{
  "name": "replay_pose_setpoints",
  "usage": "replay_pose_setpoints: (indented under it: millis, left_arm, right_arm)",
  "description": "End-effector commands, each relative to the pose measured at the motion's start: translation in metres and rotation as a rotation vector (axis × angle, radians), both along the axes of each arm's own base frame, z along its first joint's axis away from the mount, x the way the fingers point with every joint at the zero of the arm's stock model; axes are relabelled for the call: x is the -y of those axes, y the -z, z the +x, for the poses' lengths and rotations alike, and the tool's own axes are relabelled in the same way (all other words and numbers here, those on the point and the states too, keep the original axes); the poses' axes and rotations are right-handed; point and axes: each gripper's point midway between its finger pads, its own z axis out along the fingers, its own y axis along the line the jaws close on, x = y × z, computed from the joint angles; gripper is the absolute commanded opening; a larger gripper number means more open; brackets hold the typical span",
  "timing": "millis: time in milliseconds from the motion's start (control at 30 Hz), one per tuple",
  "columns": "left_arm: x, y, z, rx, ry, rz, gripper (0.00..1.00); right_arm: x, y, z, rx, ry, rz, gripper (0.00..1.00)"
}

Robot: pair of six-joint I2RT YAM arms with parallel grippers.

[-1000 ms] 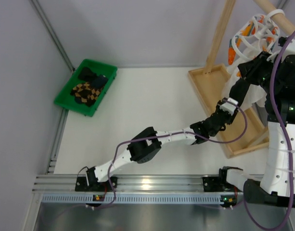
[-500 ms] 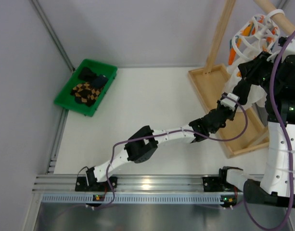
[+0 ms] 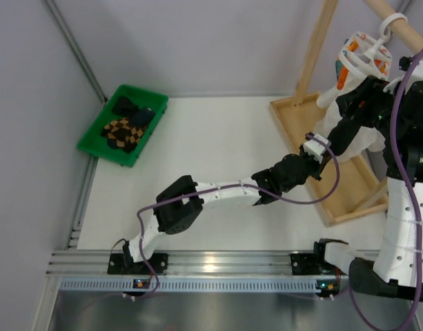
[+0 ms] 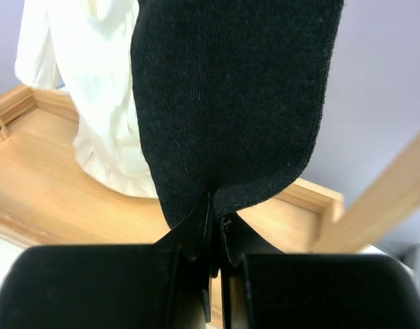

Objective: Remove the socks clipped to the hanger

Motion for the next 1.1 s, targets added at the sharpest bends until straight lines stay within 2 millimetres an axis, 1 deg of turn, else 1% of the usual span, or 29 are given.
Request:
replay_pose_setpoints:
  millis: [0,33,67,100,133,167,200,267,300,333,367,400,433,467,500,567,600,667,733,767,833,900,1033,1067]
  left_arm:
    - [-0.03,-0.097,-0.021,0.016,0.091,-0.184,0.0]
    - [-0.034,-0.091,-0.024,0.005,0.098,-0.172,0.0]
    - [-0.037,-0.093,-0.028,-0.006,0.117,-0.177,0.0]
    - [-0.044,-0.099,-0.031,-0.026,0.13,-0.194,0.0]
    - [-0.048,-0.109,-0.031,-0.016,0.139,-0.207,0.0]
    - [-0.051,-0.102,-0.033,-0.043,0.154,-0.204,0.0]
    - [-0.058,-0.112,-0.031,-0.045,0.155,-0.222,0.0]
    - [-0.064,-0.108,-0.031,-0.077,0.171,-0.22,0.0]
    - [-0.069,-0.111,-0.03,-0.081,0.18,-0.224,0.0]
    - [-0.072,-0.111,-0.029,-0.087,0.18,-0.222,0.0]
    - [-0.077,-0.106,-0.024,-0.098,0.173,-0.215,0.0]
    - [-0.082,-0.112,-0.024,-0.099,0.177,-0.223,0.0]
    - [-0.085,-0.112,-0.024,-0.113,0.181,-0.228,0.0]
    - [-0.091,-0.107,-0.02,-0.124,0.176,-0.221,0.0]
    - [-0.096,-0.114,-0.021,-0.122,0.184,-0.231,0.0]
    - [-0.105,-0.114,-0.014,-0.135,0.167,-0.237,0.0]
    - [-0.108,-0.115,-0.019,-0.136,0.193,-0.233,0.0]
    - [-0.113,-0.116,-0.018,-0.139,0.2,-0.233,0.0]
    - [-0.118,-0.117,-0.019,-0.146,0.213,-0.235,0.0]
    - [-0.12,-0.118,-0.017,-0.148,0.213,-0.238,0.0]
    - [-0.123,-0.12,-0.017,-0.156,0.223,-0.242,0.0]
    - [-0.126,-0.122,-0.017,-0.156,0.226,-0.245,0.0]
    - [-0.128,-0.126,-0.018,-0.162,0.239,-0.254,0.0]
    - [-0.128,-0.128,-0.018,-0.161,0.246,-0.258,0.0]
  right_arm:
    - [-0.005,-0.002,-0.02,-0.019,-0.013,-0.011,0.61]
    - [-0.004,-0.001,-0.022,-0.022,-0.008,-0.015,0.62]
    - [0.0,-0.001,-0.025,-0.022,0.01,-0.027,0.63]
    - [0.003,-0.002,-0.03,-0.017,0.027,-0.036,0.66]
    - [0.003,-0.001,-0.031,-0.022,0.027,-0.036,0.66]
    - [0.004,-0.005,-0.035,-0.01,0.035,-0.042,0.67]
    - [0.004,-0.01,-0.039,0.005,0.038,-0.041,0.67]
    - [0.002,-0.018,-0.047,0.03,0.041,-0.031,0.67]
    - [0.002,-0.028,-0.053,0.053,0.046,-0.033,0.67]
    - [0.007,-0.029,-0.057,0.048,0.072,-0.039,0.67]
    - [0.01,-0.031,-0.059,0.044,0.09,-0.044,0.67]
    - [0.013,-0.042,-0.065,0.069,0.11,-0.05,0.66]
    - [0.018,-0.046,-0.068,0.075,0.141,-0.06,0.65]
    - [0.021,-0.049,-0.071,0.079,0.153,-0.07,0.64]
    - [0.023,-0.051,-0.072,0.083,0.165,-0.075,0.64]
    - [0.032,-0.049,-0.07,0.061,0.211,-0.089,0.63]
    - [0.035,-0.048,-0.069,0.056,0.225,-0.093,0.62]
    - [0.038,-0.043,-0.062,0.032,0.234,-0.104,0.61]
    - [0.04,-0.042,-0.055,0.038,0.241,-0.108,0.56]
    - [0.043,-0.04,-0.052,0.034,0.253,-0.113,0.51]
    - [0.047,-0.044,-0.05,0.05,0.274,-0.117,0.46]
    - [0.048,-0.044,-0.047,0.057,0.28,-0.118,0.45]
    - [0.059,-0.041,-0.038,0.043,0.328,-0.147,0.44]
    - [0.06,-0.04,-0.036,0.042,0.332,-0.154,0.43]
